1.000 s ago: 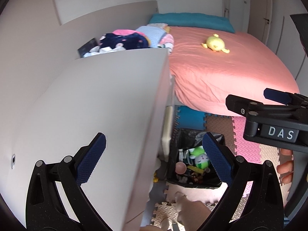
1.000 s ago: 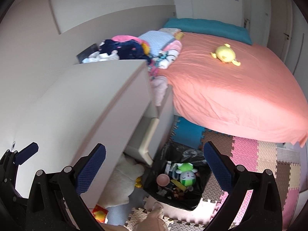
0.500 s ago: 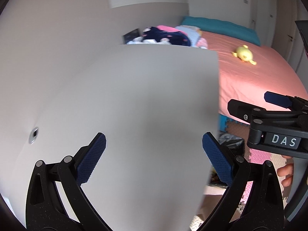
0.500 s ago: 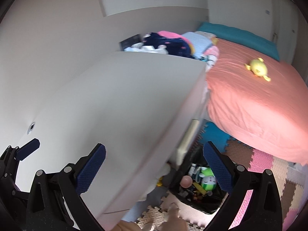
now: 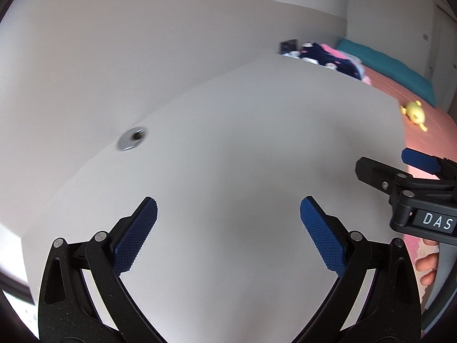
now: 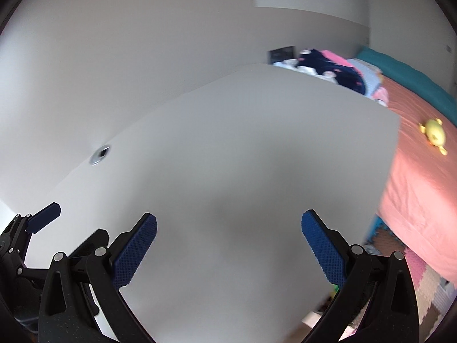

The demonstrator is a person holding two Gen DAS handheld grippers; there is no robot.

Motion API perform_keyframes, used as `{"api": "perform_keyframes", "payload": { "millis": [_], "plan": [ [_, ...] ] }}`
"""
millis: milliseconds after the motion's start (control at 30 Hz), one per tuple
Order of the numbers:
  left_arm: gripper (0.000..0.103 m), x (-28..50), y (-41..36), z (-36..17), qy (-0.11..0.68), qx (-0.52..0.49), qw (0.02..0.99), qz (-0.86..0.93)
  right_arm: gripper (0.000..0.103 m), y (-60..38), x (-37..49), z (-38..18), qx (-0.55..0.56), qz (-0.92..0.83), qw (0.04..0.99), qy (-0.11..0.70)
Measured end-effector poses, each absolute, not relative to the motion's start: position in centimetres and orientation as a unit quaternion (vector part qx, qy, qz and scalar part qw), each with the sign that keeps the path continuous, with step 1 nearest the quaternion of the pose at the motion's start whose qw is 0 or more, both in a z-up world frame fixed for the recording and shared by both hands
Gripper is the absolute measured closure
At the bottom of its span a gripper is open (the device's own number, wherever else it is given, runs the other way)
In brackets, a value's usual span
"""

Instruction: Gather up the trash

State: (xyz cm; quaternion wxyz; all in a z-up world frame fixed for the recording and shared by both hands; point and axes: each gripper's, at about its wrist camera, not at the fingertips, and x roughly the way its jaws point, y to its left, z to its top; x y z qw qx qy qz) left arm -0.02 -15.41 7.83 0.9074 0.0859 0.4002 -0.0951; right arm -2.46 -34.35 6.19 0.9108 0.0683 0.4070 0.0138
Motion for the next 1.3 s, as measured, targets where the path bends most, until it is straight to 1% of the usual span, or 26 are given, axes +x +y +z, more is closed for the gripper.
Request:
{"api": "perform_keyframes", "payload": {
  "millis": [267, 400, 533, 900, 1067, 1300],
  "plan": [
    [0.006, -1.0, -6.1, 6.7, 0.411, 0.048, 0.910, -0.028, 0.002, -27.1, -2.5, 4.4, 0.058, 0.064, 0.904, 0.419],
    [0.006, -2.1, -3.1, 5.5, 0.411, 0.057, 0.910, -0.003, 0.002, -23.6, -3.2, 3.2, 0.046, 0.083, 0.899, 0.428],
    [0.006, -2.3, -0.1, 4.0, 0.421, 0.028, 0.906, 0.010, 0.002, -20.8, -3.6, 2.0, 0.030, 0.093, 0.895, 0.435],
    [0.006, -2.4, 1.9, 2.0, 0.445, -0.001, 0.895, 0.015, 0.002, -18.1, -3.4, -0.7, 0.000, 0.079, 0.889, 0.451],
    [0.006, -2.1, 2.1, 1.2, 0.469, -0.005, 0.883, 0.014, 0.002, -17.9, -3.3, -0.8, -0.012, 0.070, 0.889, 0.453],
    [0.006, -2.1, 1.8, 1.1, 0.470, 0.001, 0.883, 0.012, 0.002, -17.6, -3.0, -1.1, -0.033, 0.055, 0.887, 0.458]
  ]
}}
